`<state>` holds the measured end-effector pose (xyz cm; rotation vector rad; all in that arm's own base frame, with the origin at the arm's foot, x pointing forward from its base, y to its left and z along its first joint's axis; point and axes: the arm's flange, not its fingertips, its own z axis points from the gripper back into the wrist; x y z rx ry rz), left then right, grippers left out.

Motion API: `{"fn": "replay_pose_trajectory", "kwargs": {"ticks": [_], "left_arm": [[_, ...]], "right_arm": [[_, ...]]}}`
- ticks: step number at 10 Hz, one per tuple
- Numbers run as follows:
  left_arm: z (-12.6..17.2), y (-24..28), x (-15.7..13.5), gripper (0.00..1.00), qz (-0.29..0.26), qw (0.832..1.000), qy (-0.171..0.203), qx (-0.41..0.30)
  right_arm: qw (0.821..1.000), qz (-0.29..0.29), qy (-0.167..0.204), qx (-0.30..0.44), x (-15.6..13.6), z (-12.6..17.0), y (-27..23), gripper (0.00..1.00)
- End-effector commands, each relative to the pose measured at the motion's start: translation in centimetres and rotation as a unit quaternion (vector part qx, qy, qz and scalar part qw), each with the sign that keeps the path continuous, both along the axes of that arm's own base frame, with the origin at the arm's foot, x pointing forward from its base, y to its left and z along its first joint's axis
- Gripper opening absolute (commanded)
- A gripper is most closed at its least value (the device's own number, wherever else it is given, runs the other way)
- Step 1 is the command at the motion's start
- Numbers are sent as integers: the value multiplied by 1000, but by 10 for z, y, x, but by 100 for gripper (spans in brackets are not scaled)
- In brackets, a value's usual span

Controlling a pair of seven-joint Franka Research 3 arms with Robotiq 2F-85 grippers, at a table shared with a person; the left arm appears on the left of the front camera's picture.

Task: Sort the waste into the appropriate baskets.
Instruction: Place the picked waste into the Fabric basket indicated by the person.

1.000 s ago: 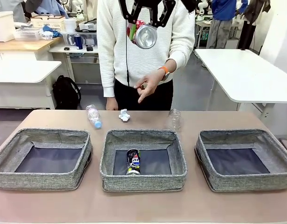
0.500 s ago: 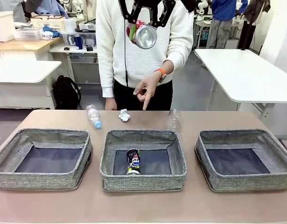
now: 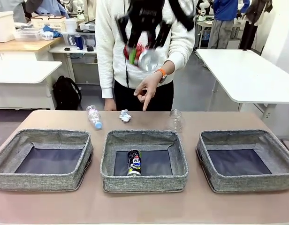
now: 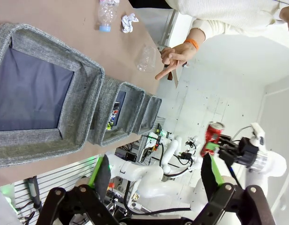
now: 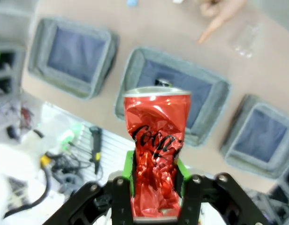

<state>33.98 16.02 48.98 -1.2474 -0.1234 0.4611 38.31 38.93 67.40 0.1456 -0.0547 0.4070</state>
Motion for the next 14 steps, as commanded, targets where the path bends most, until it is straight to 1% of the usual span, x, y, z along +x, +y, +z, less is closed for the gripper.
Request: {"fn": "replay_pose_trajectory", "kwargs": {"ticks": [1, 2, 3, 4, 5, 6, 8, 11, 12, 13, 14], "left_arm": [[1, 1, -2, 100, -3, 1000, -6, 4], [1, 1, -2, 100, -3, 1000, -6, 4], [1, 1, -2, 100, -3, 1000, -6, 4], [1, 1, -2, 100, -3, 1000, -6, 4], [1, 1, -2, 100, -3, 1000, -6, 4], [1, 1, -2, 100, -3, 1000, -6, 4], [1, 1, -2, 100, -3, 1000, -6, 4], [1, 1, -2, 100, -3, 1000, -6, 4], [1, 1, -2, 100, -3, 1000, -6, 4], [1, 1, -2, 100, -3, 1000, -6, 4], [1, 1, -2, 100, -3, 1000, -6, 4]], "right_arm": [[1000, 17, 4, 25, -28, -78, -29, 34], [997, 66, 22, 35, -27, -107, -32, 34], [994, 95, 46, 39, -16, -145, -30, 34], [990, 108, 69, 58, -3, -177, -32, 34], [992, 102, 60, 50, 12, -197, -39, 34], [984, 141, 79, 78, 17, -206, -42, 34], [984, 142, 76, 80, 24, -215, -42, 34], [985, 132, 82, 74, 27, -215, -43, 34], [985, 135, 81, 75, 28, -215, -44, 90], [985, 135, 78, 74, 28, -213, -45, 90], [985, 136, 77, 74, 28, -212, -46, 100]]}}
